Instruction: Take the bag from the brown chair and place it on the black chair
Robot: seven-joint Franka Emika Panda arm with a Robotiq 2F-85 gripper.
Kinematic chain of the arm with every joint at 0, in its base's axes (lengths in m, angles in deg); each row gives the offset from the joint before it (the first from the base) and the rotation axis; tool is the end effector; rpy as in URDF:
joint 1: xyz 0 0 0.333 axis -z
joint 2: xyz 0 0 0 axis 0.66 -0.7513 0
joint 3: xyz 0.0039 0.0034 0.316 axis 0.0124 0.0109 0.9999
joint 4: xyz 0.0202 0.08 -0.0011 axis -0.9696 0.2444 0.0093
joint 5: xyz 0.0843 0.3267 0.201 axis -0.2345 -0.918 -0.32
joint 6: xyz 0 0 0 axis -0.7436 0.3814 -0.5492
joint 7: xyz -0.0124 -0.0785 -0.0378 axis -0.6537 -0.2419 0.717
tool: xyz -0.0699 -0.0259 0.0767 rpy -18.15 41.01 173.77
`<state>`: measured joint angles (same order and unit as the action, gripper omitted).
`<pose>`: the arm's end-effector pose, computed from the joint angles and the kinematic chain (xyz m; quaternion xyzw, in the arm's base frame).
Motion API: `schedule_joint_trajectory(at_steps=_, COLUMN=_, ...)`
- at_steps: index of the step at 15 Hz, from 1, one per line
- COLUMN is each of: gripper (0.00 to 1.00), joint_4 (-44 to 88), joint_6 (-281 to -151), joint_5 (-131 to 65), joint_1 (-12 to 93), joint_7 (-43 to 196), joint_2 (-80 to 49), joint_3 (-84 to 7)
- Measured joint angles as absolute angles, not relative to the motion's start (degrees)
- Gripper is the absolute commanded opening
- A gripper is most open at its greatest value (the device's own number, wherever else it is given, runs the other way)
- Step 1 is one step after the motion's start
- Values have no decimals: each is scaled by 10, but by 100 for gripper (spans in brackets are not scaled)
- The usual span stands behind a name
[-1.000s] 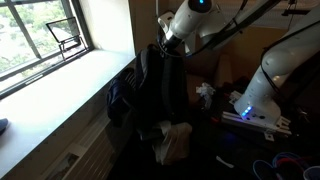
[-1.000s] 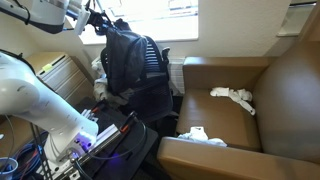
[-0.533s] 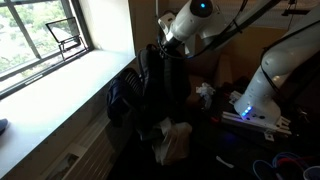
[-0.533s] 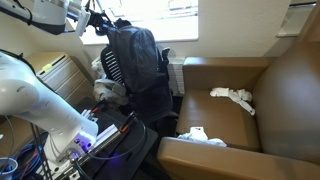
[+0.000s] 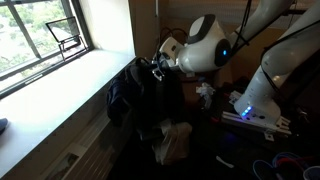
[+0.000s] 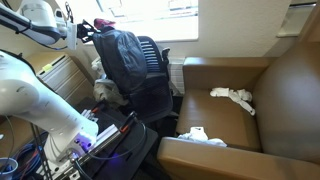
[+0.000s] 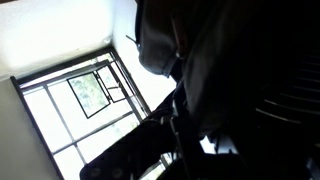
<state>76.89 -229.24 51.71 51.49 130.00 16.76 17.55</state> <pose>0.3226 0.2998 0.3261 0.7450 0.4460 0.3796 0.3192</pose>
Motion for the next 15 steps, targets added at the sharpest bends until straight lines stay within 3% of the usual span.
schedule_joint_trajectory(at_steps=2, gripper=41, joint_4=763, joint_6=-2282, joint_5=531, joint_1=515, joint_7=1309, joint_2=161, joint_3=190)
schedule_joint_trajectory(at_steps=6, gripper=41, joint_4=755, joint_6=-2279, joint_5=534, joint_1=516, joint_7=1308, joint_2=161, joint_3=189)
schedule_joint_trajectory(at_steps=7, gripper=66, joint_4=755, joint_6=-2279, joint_5=534, joint_1=516, joint_7=1308, joint_2=160, joint_3=189)
schedule_joint_trajectory(at_steps=8, gripper=66, joint_4=755, joint_6=-2279, joint_5=534, joint_1=516, joint_7=1308, joint_2=160, joint_3=189)
schedule_joint_trajectory(at_steps=13, gripper=98, joint_4=757, joint_6=-2256, joint_5=533, joint_1=392, joint_7=1331, joint_2=154, joint_3=37)
schedule_joint_trajectory(at_steps=15, gripper=100, joint_4=757, joint_6=-2258, joint_5=531, joint_1=359, joint_7=1366, joint_2=158, joint_3=-35)
